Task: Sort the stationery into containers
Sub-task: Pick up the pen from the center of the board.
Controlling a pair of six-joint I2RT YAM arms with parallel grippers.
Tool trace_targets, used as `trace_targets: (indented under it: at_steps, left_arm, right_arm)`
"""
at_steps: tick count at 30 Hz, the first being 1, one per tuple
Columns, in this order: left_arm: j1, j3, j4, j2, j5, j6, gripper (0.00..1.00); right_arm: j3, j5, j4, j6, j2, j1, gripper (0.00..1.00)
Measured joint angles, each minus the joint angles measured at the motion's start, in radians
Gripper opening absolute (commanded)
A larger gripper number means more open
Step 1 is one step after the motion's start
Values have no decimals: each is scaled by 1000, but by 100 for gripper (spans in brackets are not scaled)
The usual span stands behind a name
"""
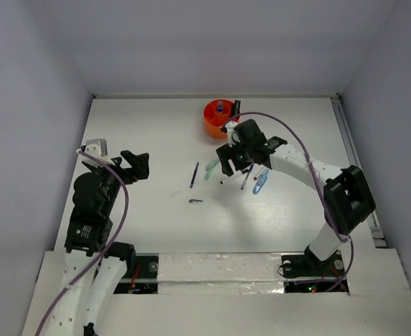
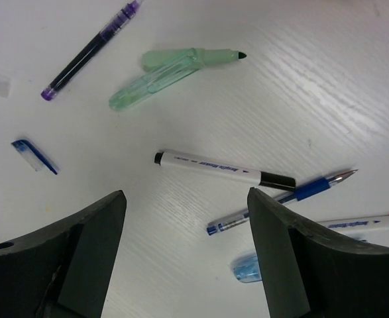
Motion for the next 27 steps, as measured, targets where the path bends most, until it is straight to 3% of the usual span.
trace_targets:
  at_steps: [5, 9, 27]
  left_arm:
    - [0, 0, 0, -2, 0, 0, 99]
    - [0, 0, 0, -4, 0, 0, 99]
    - [0, 0, 0, -5, 0, 0, 99]
  right_arm:
    - [-61, -22, 19, 119, 20, 0, 81]
    - [-85, -24, 18, 182, 61, -12, 91]
    - [-80, -36, 106, 308, 158, -81, 91]
